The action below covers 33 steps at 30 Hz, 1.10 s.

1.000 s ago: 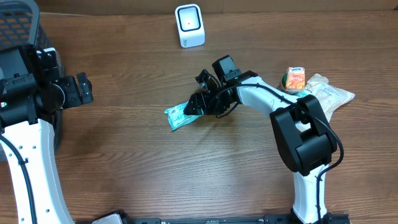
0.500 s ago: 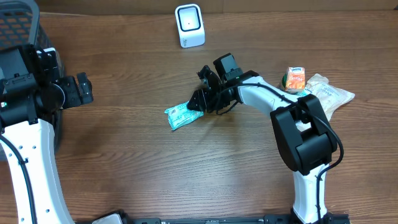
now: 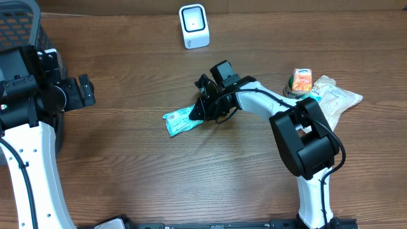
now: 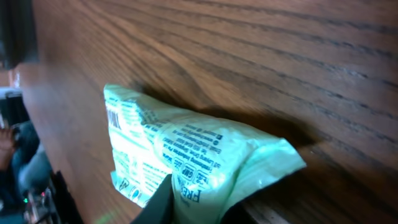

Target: Scan the item barcode

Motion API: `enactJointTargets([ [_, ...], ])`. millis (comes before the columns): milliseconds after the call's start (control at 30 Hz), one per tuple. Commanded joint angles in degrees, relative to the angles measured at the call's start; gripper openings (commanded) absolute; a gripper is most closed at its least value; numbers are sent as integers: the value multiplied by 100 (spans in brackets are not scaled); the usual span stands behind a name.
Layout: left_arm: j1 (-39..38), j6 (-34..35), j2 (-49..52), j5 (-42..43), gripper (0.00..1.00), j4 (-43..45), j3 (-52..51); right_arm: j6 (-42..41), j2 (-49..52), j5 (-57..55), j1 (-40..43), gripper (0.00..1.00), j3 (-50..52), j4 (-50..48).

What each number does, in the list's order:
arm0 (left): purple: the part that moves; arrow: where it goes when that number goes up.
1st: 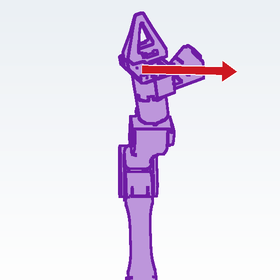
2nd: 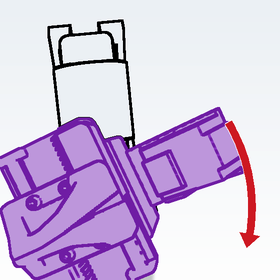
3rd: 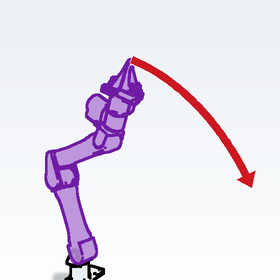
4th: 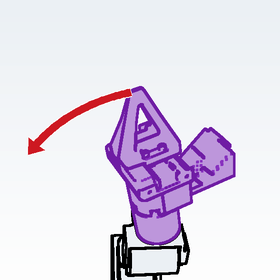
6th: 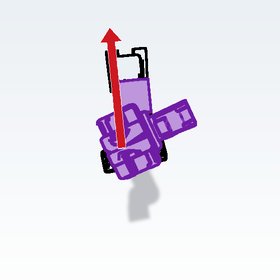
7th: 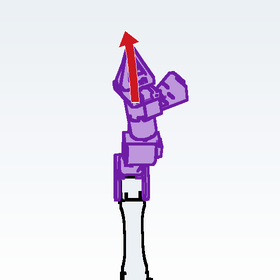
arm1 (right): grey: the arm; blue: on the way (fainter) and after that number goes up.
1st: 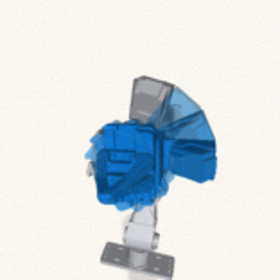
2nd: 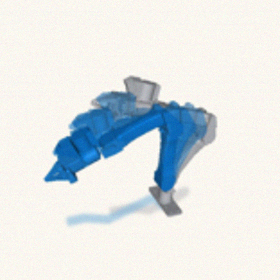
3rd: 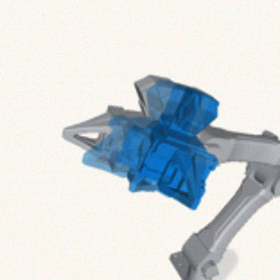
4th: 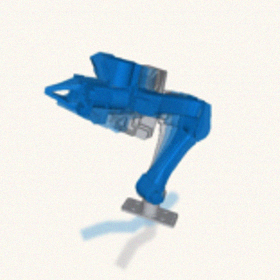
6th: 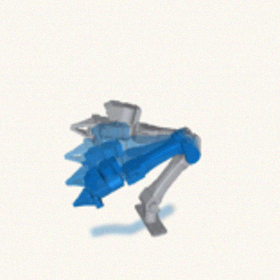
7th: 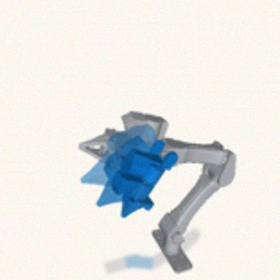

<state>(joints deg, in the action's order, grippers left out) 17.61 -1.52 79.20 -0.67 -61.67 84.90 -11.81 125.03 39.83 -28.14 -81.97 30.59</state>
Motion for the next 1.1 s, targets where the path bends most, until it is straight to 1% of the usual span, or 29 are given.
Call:
enactJointTargets([
  [0, -37, -63, 20, 48, 100, 17, 33, -9, 70, 739, 260, 5, 35, -63],
  [67, -37, -63, 20, 48, 99, 17, 33, 31, 4, 1202, 426, 4, -26, -2],
  [167, -37, -63, 20, 48, 100, 17, 33, 28, -258, 1580, 719, 4, -153, 197],
  [300, -37, -66, 20, 48, 99, 17, 33, 33, -848, 1633, 1003, 4, -190, 378],
  [400, -37, -63, 20, 48, 100, 17, 33, 46, -1386, 1427, 1104, 4, -190, 544],
  [633, -37, -63, 20, 48, 100, 17, 33, -22, -2710, 415, 1113, 4, -190, 925],
  [767, -37, -63, 20, 48, 99, 17, 33, -48, -3357, 345, 1119, 4, -190, 942],
  [900, -37, -63, 20, 48, 100, 17, 33, -68, -3759, 343, 1117, 4, -190, 1029],
  [1067, -37, -66, 20, 48, 100, 17, 33, -68, -3932, 345, 1117, 4, -190, 1167],
])
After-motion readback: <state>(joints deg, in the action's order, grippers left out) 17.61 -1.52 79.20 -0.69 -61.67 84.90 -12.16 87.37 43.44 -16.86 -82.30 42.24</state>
